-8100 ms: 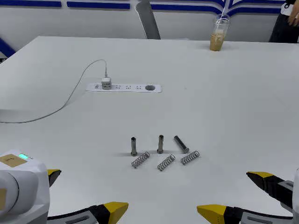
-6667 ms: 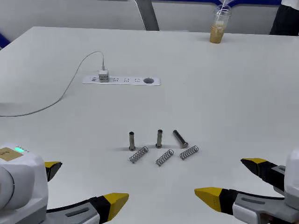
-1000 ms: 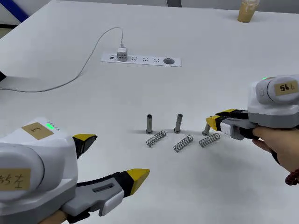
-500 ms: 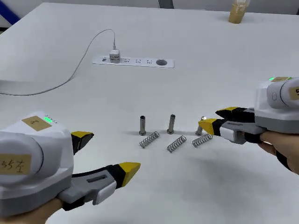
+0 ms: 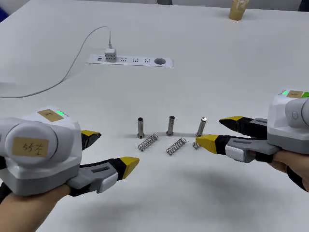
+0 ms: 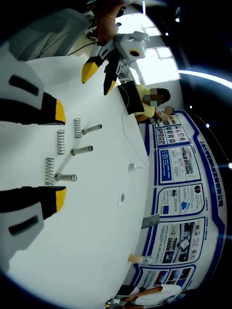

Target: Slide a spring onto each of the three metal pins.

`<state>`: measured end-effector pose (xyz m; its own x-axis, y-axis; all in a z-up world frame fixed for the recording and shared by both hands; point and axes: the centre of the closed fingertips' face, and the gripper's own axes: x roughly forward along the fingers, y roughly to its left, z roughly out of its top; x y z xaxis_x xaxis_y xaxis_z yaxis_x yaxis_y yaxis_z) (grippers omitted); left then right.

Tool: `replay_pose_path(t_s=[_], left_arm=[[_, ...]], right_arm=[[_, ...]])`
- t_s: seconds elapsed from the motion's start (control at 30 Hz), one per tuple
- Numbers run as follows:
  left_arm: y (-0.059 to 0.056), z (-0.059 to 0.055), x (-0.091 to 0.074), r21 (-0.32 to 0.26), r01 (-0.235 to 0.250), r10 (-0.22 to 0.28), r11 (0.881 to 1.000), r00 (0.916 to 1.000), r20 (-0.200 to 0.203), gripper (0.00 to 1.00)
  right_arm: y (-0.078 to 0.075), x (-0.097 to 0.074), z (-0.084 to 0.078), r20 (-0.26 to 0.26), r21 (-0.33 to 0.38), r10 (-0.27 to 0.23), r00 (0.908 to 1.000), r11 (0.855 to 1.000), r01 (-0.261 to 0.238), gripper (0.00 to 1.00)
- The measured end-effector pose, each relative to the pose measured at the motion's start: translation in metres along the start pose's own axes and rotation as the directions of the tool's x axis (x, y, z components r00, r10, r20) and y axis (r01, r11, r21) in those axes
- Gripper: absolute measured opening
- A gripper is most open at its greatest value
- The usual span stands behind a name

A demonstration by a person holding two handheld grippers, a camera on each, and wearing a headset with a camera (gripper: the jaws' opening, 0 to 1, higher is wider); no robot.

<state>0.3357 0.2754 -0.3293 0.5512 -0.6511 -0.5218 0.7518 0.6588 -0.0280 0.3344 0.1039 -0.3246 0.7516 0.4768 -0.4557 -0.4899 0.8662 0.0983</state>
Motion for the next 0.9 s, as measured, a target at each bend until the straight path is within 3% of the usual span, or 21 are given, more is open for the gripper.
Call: replay_pose_path(t_s=[0.1,0.27,0.63,0.9], left_arm=[[0.001,-0.001,0.008,0.011,0.004,-0.004,1.0,1.0,-0.002,0.53],[-0.003,-0.006,0.023,-0.027,0.042,-0.042,0.999,0.9991,-0.01,0.46],[-0.003,-0.008,0.053,0.056,0.071,-0.07,0.996,0.9972,-0.025,0.34],[-0.001,-0.016,0.071,0.09,0.085,-0.082,0.992,0.9956,-0.046,0.25]], right_arm=[[0.003,-0.002,-0.001,0.014,0.005,0.013,0.9998,1.0,-0.013,0.55],[0.011,-0.005,-0.007,0.011,0.049,0.032,0.9994,0.998,-0.032,0.59],[0.023,-0.015,-0.019,-0.004,0.006,0.043,0.9991,0.999,-0.043,0.59],[0.027,-0.021,-0.018,0.022,0.03,0.049,0.9985,0.998,-0.05,0.62]])
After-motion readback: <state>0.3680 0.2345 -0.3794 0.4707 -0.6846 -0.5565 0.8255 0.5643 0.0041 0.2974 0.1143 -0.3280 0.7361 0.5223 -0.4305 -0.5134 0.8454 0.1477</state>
